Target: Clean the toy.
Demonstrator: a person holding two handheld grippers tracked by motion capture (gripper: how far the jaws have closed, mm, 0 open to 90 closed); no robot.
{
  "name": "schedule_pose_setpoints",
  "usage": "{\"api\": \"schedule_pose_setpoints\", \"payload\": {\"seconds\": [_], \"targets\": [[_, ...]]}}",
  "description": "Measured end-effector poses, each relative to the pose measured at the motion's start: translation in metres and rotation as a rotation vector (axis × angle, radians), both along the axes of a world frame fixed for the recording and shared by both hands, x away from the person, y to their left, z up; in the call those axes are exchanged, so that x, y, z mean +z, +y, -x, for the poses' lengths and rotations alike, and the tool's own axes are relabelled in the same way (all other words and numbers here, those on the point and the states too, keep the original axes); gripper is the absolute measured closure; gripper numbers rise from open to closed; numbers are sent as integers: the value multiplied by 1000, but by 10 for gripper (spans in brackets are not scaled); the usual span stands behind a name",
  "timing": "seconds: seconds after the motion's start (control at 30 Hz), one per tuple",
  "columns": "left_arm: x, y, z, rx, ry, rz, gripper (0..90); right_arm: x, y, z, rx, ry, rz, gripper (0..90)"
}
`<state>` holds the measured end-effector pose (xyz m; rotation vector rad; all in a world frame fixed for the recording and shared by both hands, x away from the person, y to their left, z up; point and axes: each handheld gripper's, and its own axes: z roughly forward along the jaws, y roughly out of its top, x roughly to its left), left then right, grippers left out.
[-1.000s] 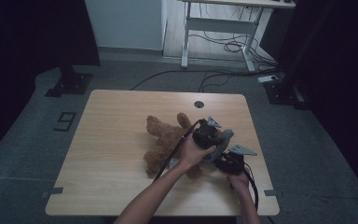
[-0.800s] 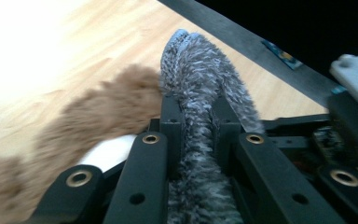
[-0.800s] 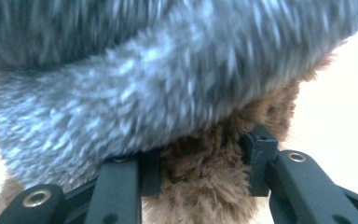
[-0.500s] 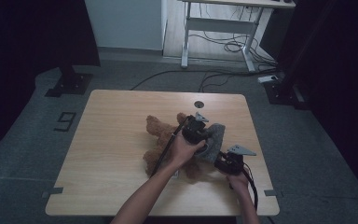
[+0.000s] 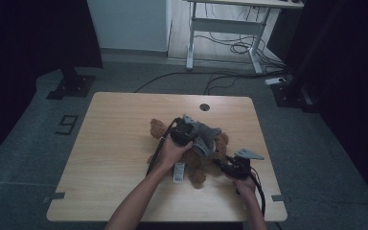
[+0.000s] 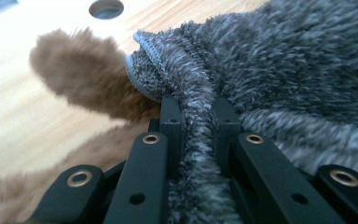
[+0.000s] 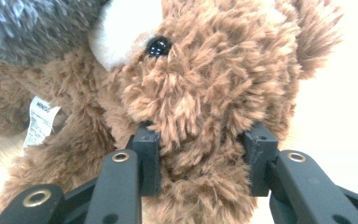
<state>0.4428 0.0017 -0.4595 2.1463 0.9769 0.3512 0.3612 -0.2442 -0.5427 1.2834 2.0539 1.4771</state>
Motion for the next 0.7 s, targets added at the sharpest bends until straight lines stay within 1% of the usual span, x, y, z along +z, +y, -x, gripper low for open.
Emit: {"api": "schedule_pose_setpoints", "payload": {"seconds": [0.03,0.1,0.13,0.2,0.3,0.4,0.47,0.53,0.6,0.63,0.67,0.7], "targets": [[-1,6,0,4,7,25,787,0,0,0,0,0,0,582],[0,18,7,11,-22,44,788,0,1,0,6,-2,5,582],[0,18,7,11,-22,44,788,0,1,0,6,-2,5,582],[0,26,11,13,-30,51,788,0,1,0,8,0,7,581],[5,39,16,28,-48,45,788,0,2,0,9,-2,10,581],[8,57,20,52,-61,31,786,0,1,1,9,-1,8,581],[8,72,24,75,-69,26,787,0,1,1,9,-1,8,581],[5,86,28,98,-75,13,787,0,1,0,10,5,5,581],[-1,100,31,122,-66,0,787,-1,1,0,9,7,0,581],[-3,108,32,134,-55,-3,787,-1,1,0,8,7,-2,581],[-5,114,32,146,-43,8,787,-1,1,0,8,8,-3,581],[-6,121,34,151,-49,26,787,-1,1,0,7,8,-4,581]]}}
